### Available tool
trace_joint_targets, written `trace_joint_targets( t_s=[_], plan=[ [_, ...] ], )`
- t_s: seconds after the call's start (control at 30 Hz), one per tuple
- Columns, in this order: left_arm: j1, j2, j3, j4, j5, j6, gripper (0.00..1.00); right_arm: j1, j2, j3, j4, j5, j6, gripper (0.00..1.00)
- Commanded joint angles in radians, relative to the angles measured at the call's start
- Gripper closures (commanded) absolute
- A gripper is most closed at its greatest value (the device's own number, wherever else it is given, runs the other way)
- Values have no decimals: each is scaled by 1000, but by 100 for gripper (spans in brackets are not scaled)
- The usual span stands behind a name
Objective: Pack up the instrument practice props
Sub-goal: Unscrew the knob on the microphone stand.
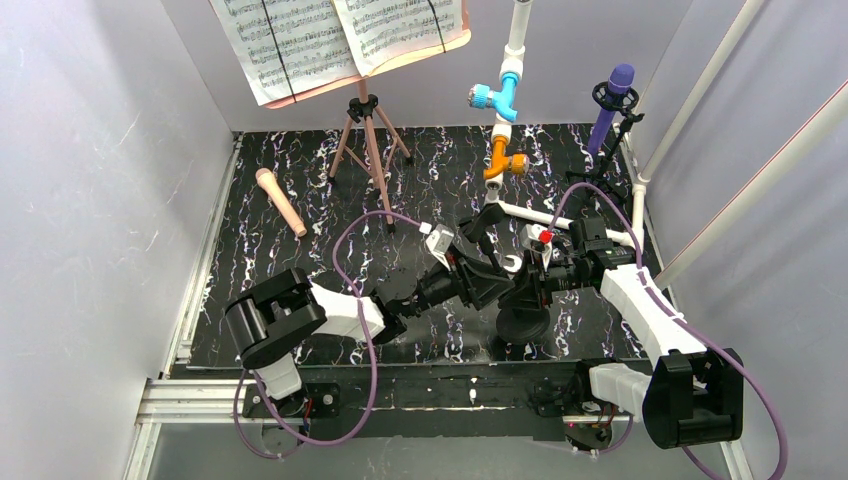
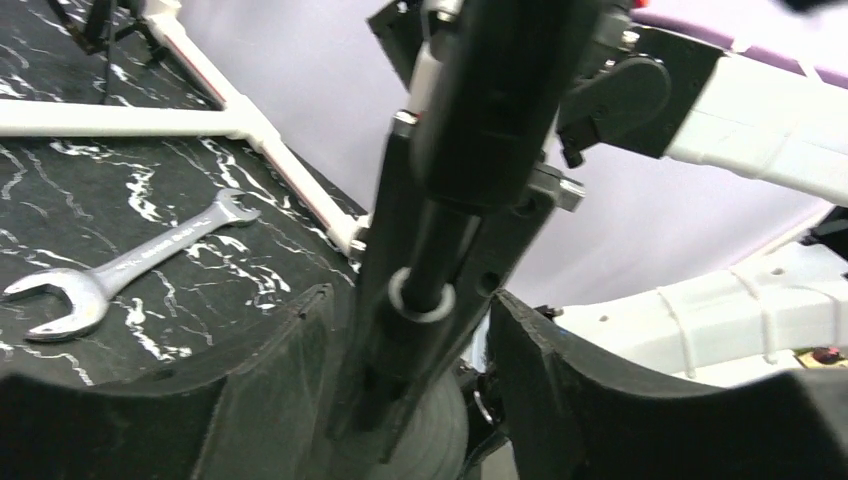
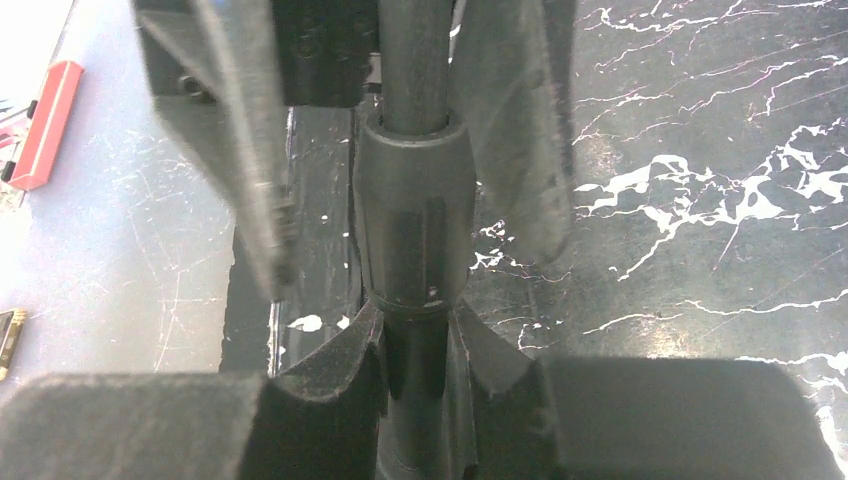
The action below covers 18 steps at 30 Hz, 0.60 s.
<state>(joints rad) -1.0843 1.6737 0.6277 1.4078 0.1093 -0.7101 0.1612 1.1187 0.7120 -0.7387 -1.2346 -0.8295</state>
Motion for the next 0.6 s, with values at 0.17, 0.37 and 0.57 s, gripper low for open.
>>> trace_joint_targets(
  t_s=[0.17, 0.37, 0.57],
  plan=[
    [23, 29, 52, 33, 11, -34, 96, -3, -14, 41, -23, -63, -27, 99],
    [6, -32, 9, -21, -204, -49, 100, -2, -16, 21, 149, 54, 182, 99],
    [-129, -159, 103, -448, -601, -114, 100, -2, -10, 0, 289, 173, 333, 99]
  ],
)
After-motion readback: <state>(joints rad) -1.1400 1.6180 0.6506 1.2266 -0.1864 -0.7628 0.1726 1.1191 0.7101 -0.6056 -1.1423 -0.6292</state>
